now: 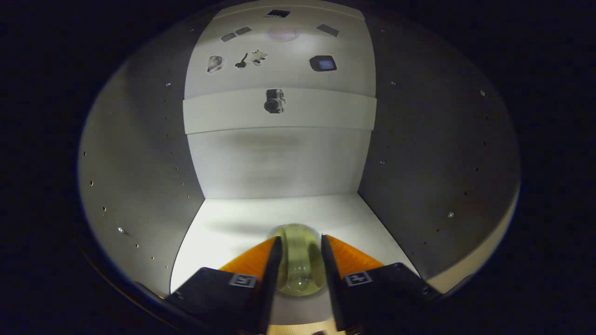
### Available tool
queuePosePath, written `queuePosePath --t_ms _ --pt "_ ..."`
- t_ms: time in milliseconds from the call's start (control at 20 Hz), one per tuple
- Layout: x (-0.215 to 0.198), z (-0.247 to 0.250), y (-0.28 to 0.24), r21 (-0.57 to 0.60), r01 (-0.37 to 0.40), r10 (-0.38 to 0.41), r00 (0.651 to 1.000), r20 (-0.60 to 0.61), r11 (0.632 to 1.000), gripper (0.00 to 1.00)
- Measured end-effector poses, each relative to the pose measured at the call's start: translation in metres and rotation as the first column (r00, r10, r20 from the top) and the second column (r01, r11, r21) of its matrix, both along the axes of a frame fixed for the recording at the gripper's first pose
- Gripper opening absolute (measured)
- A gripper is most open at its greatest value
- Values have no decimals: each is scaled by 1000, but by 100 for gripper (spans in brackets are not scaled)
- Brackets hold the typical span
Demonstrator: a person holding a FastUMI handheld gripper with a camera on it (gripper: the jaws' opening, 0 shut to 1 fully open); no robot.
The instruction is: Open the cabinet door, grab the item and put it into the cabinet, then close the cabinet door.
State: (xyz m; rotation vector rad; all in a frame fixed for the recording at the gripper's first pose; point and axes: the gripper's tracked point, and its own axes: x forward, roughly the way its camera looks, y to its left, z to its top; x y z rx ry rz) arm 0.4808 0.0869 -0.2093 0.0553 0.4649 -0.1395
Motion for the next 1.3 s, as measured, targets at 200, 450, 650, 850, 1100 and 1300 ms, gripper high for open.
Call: queuePosePath --t_ms 200,450,650,850,1100,1300 --pt "-3 23 -13 -11 35 -34 997 72 999 96" --pt "-25 70 -24 -20 59 -53 978 201 998 98" --pt "-70 126 -30 -65 70 -44 942 332 995 98" --pt "-137 185 -34 -58 67 -33 891 454 996 98" --pt "-242 230 -48 -18 52 -34 837 546 998 98" --pt "-317 231 -53 -29 27 -6 828 561 999 97"
